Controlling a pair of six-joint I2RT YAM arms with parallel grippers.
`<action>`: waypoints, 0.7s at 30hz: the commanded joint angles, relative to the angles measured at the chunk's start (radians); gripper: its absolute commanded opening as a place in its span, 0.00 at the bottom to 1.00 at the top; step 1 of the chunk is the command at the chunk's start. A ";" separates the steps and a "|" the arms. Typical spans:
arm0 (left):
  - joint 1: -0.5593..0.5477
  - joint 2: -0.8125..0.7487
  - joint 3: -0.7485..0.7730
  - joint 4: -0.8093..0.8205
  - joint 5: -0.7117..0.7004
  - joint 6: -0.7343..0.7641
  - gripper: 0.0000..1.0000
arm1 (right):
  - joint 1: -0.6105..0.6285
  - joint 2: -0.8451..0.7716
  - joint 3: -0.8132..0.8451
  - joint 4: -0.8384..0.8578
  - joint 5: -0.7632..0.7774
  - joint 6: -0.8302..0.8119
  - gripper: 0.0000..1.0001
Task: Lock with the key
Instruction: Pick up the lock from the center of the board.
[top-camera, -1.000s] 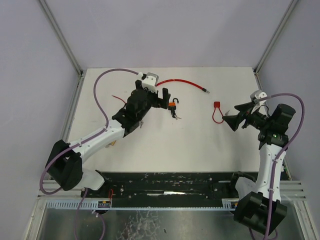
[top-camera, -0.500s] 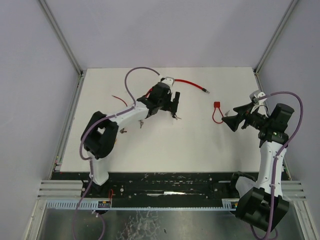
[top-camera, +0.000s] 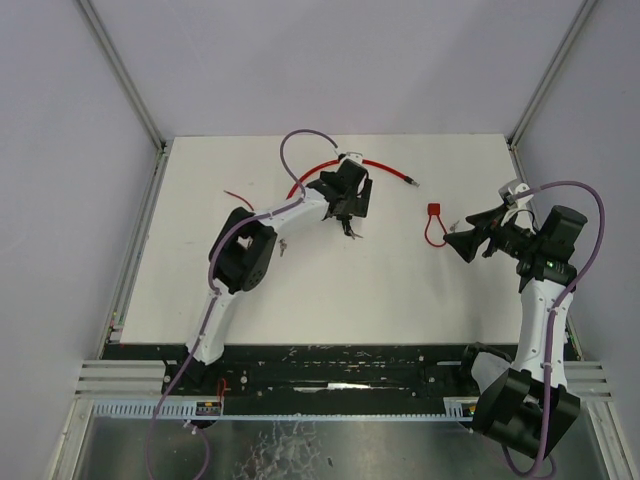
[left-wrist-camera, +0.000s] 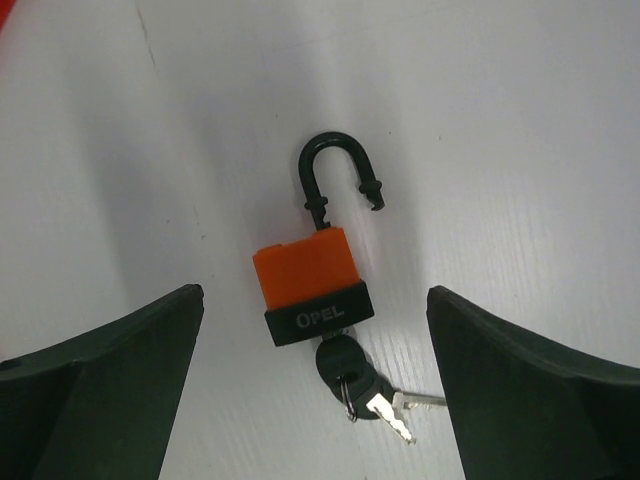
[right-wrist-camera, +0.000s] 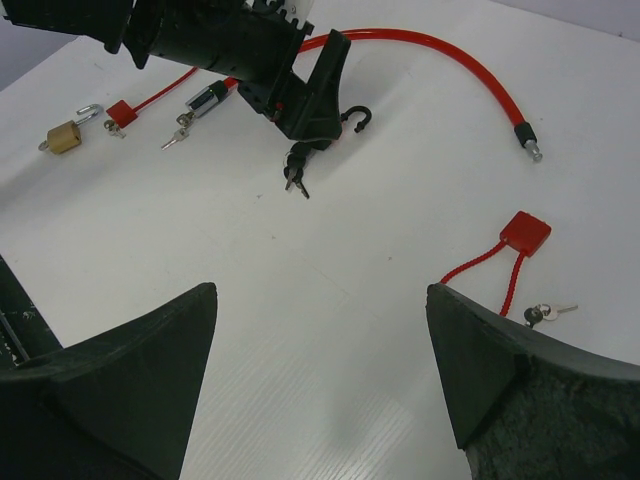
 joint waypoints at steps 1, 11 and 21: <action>-0.007 0.052 0.076 -0.056 -0.076 -0.024 0.89 | -0.004 -0.007 0.042 0.002 -0.024 -0.007 0.91; -0.001 0.136 0.158 -0.089 -0.121 -0.031 0.77 | -0.004 -0.009 0.040 0.001 -0.022 -0.010 0.91; 0.011 0.150 0.178 -0.099 -0.094 -0.032 0.62 | -0.004 -0.005 0.039 -0.002 -0.013 -0.016 0.91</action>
